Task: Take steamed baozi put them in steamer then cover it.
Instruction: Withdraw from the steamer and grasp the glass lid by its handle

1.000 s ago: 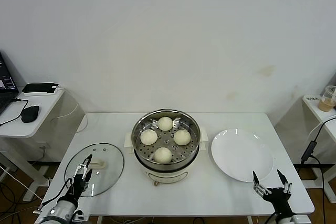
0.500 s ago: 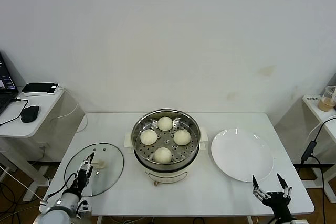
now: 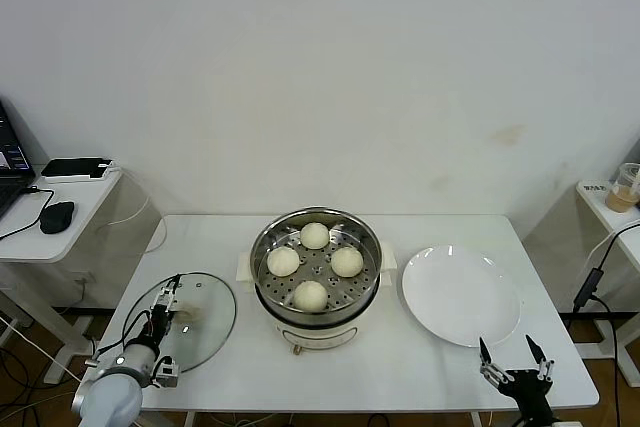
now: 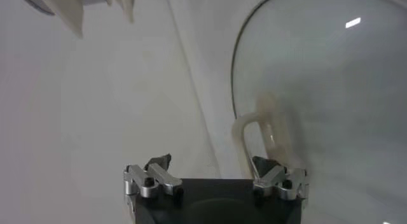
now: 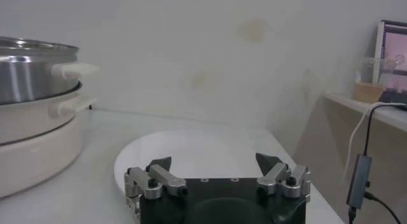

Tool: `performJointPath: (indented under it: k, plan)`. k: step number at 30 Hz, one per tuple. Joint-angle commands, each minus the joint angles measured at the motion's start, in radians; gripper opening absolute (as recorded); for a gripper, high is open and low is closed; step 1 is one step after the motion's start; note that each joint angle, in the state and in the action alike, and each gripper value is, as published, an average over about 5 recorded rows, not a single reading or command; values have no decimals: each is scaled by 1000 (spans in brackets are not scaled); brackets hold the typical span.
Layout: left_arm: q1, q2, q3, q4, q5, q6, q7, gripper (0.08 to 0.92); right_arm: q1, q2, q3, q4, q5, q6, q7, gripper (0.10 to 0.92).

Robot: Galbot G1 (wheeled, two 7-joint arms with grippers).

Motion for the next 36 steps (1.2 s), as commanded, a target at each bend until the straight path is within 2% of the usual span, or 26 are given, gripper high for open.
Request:
performJointPath:
  k: [1, 5, 15, 26, 29, 36]
  plan:
    - [-78, 1, 20, 91, -16, -2, -4, 820, 0, 3, 0, -1, -2, 0, -1, 823]
    - [-72, 0, 20, 90, -26, -2, -7, 766, 3, 6, 0, -2, -2, -1, -2, 823]
    - [-36, -4, 2, 27, -81, -11, -29, 481, 6, 9, 5, 7, -1, -3, -2, 823]
    - [42, 7, -73, -150, -158, 1, -59, 173, -6, 2, -6, 30, -19, 7, 0, 823]
    - [73, 19, -105, -231, -188, 17, -48, 148, -10, -6, -11, 37, -22, 8, 0, 823]
    - [115, 67, -181, -408, -245, 99, 10, 148, -16, -29, -29, 48, -24, 9, -3, 823]
